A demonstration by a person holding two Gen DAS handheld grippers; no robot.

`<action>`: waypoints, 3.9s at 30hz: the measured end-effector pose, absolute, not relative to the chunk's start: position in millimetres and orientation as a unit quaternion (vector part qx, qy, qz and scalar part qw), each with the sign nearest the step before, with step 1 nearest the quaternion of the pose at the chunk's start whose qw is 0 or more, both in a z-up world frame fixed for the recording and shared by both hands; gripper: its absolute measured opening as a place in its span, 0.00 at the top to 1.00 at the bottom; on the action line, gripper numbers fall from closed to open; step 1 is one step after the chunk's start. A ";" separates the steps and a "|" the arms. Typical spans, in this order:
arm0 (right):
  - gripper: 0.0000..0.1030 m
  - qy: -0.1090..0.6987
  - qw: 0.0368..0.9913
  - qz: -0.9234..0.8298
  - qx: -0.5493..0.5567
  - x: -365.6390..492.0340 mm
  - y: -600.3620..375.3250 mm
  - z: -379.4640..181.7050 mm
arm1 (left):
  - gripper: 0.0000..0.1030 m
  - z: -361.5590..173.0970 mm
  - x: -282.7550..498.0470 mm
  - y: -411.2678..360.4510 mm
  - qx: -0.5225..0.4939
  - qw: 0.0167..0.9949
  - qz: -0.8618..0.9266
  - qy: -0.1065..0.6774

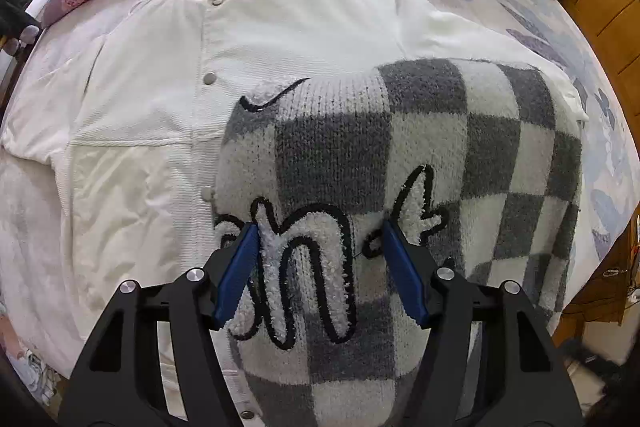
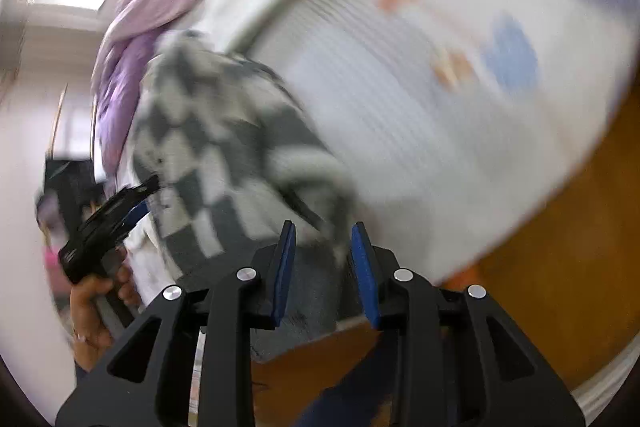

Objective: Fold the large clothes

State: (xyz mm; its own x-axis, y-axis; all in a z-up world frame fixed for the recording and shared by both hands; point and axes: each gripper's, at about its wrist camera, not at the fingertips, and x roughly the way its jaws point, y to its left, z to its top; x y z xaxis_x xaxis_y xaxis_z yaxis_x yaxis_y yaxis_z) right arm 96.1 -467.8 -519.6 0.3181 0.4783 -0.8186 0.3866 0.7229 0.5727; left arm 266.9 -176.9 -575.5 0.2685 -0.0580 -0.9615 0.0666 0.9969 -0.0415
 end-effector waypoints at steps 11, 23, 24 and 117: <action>0.94 0.589 0.787 0.107 0.152 287.8 -343.9 -527.6 | 0.39 -574.8 272.8 -152.1 -0.018 0.786 -0.073 0.613; 0.98 0.638 0.748 0.087 0.159 266.0 -368.6 -544.9 | 0.35 -585.4 288.4 -153.1 -0.019 0.773 -0.117 0.623; 0.95 0.645 0.743 0.093 0.155 249.5 -365.9 -541.0 | 0.35 -585.4 287.3 -150.6 -0.024 0.773 -0.119 0.623; 0.67 0.389 0.604 -0.044 0.694 -21.2 -472.1 -611.1 | 0.24 -600.4 189.2 -56.1 -0.350 0.565 -0.202 0.719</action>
